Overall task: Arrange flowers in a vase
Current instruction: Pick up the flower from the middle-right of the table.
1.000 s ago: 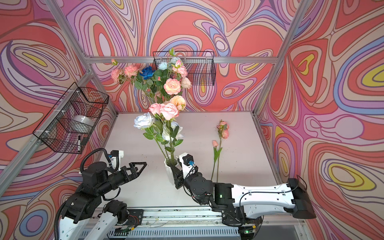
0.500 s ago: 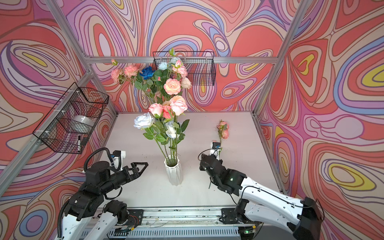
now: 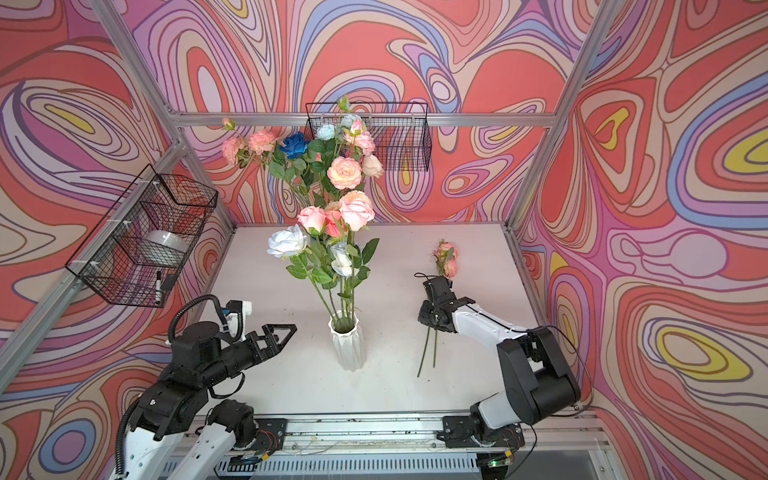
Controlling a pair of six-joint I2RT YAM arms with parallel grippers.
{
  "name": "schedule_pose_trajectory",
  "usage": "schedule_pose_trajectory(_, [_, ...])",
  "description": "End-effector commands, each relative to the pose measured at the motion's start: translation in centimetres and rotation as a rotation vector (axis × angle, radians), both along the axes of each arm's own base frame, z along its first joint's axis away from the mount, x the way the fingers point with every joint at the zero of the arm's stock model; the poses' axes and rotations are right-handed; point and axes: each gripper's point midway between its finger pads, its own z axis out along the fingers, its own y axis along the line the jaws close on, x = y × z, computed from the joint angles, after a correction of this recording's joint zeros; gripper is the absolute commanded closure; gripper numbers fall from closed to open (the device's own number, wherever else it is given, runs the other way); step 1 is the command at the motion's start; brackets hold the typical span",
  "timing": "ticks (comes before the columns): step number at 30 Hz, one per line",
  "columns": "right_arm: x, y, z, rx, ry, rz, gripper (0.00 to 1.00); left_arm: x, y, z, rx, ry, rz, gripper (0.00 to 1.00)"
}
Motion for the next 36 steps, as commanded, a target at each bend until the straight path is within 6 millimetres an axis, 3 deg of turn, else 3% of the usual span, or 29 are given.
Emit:
schedule_pose_trajectory(1, [0.3, 0.1, 0.0, -0.014, 0.015, 0.023, 0.65, 0.0, -0.2, 0.1, -0.007, -0.017, -0.011, 0.05])
schedule_pose_trajectory(10, [0.4, -0.7, -2.5, -0.116, 0.137, 0.039, 0.68, -0.2, -0.4, 1.2, -0.023, -0.033, -0.023, 0.05])
schedule_pose_trajectory(14, [0.5, -0.7, -3.5, -0.133, 0.166, 0.05, 0.81, -0.6, -0.4, 2.5, -0.027, -0.053, -0.034, 0.05])
schedule_pose_trajectory(18, [0.9, -0.5, -2.3, -0.113, 0.116, 0.051, 0.94, -1.3, -0.5, 4.0, -0.028, -0.08, -0.052, 0.05])
schedule_pose_trajectory(21, [1.2, -0.6, -0.3, -0.104, 0.053, 0.05, 1.0, -1.9, -0.6, 5.2, -0.04, -0.099, -0.069, 0.05])
schedule_pose_trajectory(24, [1.5, -0.6, 3.2, -0.083, -0.049, 0.06, 1.0, -2.5, -0.7, 6.4, -0.051, -0.13, -0.09, 0.05])
schedule_pose_trajectory(27, [1.4, -0.5, 8.5, -0.053, -0.194, 0.087, 1.0, -3.1, -1.0, 7.8, -0.063, -0.171, -0.12, 0.05])
schedule_pose_trajectory(31, [-0.2, 1.2, 17.2, 0.011, -0.432, 0.185, 1.0, -4.3, -1.6, 10.2, -0.083, -0.266, -0.185, 0.05])
schedule_pose_trajectory(36, [-4.6, 4.2, 28.8, 0.085, -0.734, 0.315, 1.0, -6.5, -2.6, 13.8, -0.128, -0.401, -0.302, 0.07])
